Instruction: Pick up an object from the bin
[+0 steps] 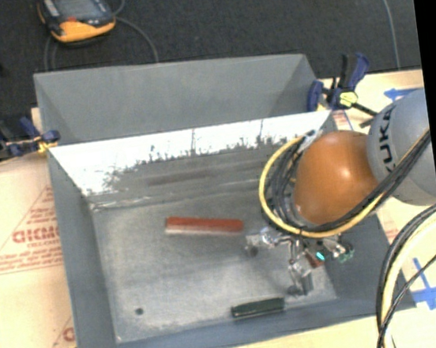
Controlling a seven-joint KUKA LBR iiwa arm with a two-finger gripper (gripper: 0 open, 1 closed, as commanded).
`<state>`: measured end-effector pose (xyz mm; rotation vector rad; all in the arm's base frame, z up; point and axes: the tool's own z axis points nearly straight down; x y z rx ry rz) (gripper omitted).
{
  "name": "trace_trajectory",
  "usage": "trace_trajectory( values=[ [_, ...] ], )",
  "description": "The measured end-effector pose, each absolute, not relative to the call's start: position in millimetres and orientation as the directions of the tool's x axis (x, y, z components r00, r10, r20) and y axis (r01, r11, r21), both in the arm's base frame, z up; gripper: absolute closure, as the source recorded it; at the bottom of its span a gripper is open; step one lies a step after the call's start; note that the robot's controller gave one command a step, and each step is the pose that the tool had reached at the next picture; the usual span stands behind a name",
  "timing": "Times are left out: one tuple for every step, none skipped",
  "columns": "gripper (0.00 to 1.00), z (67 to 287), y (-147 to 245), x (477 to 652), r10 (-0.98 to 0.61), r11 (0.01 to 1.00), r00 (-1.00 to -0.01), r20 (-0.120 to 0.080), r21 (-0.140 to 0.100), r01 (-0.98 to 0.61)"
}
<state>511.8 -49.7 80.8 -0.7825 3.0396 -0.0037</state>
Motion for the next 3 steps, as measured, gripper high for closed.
trace_trajectory(
  values=[
    [1.00,85,83,539.8,-0.474,0.880,-0.880,-0.004,0.001,-0.474],
    [1.00,85,83,539.7,-0.473,0.881,-0.881,-0.003,0.001,-0.473],
    [1.00,140,60,539.6,-0.446,0.895,-0.895,0.003,0.002,-0.446]
  ],
)
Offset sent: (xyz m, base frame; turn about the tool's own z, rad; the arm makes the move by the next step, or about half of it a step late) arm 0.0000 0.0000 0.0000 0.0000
